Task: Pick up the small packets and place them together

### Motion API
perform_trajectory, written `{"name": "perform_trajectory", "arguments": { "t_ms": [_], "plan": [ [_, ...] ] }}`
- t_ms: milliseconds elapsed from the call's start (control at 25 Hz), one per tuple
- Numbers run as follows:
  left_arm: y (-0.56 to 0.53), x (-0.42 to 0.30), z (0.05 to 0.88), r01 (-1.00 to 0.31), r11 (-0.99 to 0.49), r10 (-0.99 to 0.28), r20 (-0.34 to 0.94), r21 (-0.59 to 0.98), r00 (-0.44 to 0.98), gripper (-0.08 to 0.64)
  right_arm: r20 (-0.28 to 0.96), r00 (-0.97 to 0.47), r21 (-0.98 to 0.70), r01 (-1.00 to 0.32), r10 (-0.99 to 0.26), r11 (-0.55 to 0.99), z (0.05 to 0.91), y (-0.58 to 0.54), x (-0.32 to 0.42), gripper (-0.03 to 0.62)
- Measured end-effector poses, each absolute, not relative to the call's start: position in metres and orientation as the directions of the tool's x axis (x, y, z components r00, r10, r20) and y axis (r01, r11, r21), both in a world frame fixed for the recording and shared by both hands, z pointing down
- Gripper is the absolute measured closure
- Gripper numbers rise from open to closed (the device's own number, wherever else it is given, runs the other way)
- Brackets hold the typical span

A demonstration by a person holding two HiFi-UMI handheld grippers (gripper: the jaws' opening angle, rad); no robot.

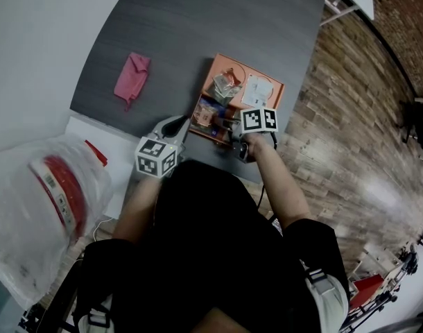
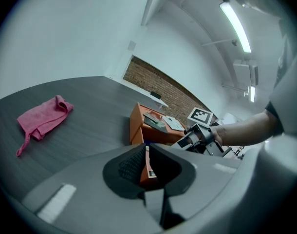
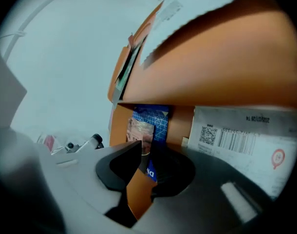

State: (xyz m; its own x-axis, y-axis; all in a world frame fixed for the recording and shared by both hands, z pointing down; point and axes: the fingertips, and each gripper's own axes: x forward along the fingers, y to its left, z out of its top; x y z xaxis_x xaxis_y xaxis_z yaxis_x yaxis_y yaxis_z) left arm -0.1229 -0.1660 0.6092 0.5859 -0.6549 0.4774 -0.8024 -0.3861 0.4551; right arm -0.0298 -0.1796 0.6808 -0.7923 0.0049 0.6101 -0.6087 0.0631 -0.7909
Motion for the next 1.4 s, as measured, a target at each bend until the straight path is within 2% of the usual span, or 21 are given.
{"name": "perform_trajectory", "arguments": {
  "t_ms": [200,320,400,520,680,800,960,1160,1400],
  "plan": [
    [-0.164,-0.122,0.608,-0.801,-0.386,-0.657,0.474,0.458,0.587,0.537,0.553,-0.833,-0.829,-0.552,-0.016,0.089,0.669,-0.183,-0.04,0.52],
    [-0.163,-0.124,0.608,-0.803,-0.381,-0.66,0.474,0.458,0.583,0.537,0.482,-0.876,-0.874,-0.483,-0.037,0.048,0.66,-0.186,-0.041,0.532],
    [-0.162,-0.124,0.609,-0.802,-0.383,-0.658,0.474,0.459,0.586,0.537,0.498,-0.866,-0.867,-0.499,-0.038,0.018,0.665,-0.186,-0.035,0.531],
    [-0.161,-0.123,0.608,-0.799,-0.387,-0.655,0.473,0.459,0.589,0.537,0.583,-0.812,-0.811,-0.582,0.008,0.056,0.678,-0.18,-0.03,0.522],
    [-0.162,-0.121,0.607,-0.798,-0.391,-0.654,0.472,0.458,0.591,0.537,0.629,-0.775,-0.776,-0.623,0.052,0.095,0.685,-0.176,-0.031,0.56],
    [-0.162,-0.12,0.606,-0.798,-0.391,-0.655,0.471,0.458,0.591,0.537,0.612,-0.79,-0.789,-0.605,0.045,0.103,0.683,-0.178,-0.036,0.583],
    [-0.16,-0.122,0.607,-0.8,-0.388,-0.656,0.472,0.458,0.589,0.537,0.57,-0.821,-0.816,-0.56,0.035,0.145,0.672,-0.177,-0.04,0.58],
    [-0.16,-0.119,0.607,-0.797,-0.392,-0.653,0.471,0.459,0.593,0.538,0.589,-0.808,-0.793,-0.583,-0.023,0.177,0.665,-0.182,-0.03,0.59],
    [-0.163,-0.116,0.604,-0.794,-0.403,-0.653,0.465,0.455,0.598,0.537,0.53,-0.845,-0.82,-0.533,-0.071,0.208,0.633,-0.181,-0.024,0.591]
  ]
}}
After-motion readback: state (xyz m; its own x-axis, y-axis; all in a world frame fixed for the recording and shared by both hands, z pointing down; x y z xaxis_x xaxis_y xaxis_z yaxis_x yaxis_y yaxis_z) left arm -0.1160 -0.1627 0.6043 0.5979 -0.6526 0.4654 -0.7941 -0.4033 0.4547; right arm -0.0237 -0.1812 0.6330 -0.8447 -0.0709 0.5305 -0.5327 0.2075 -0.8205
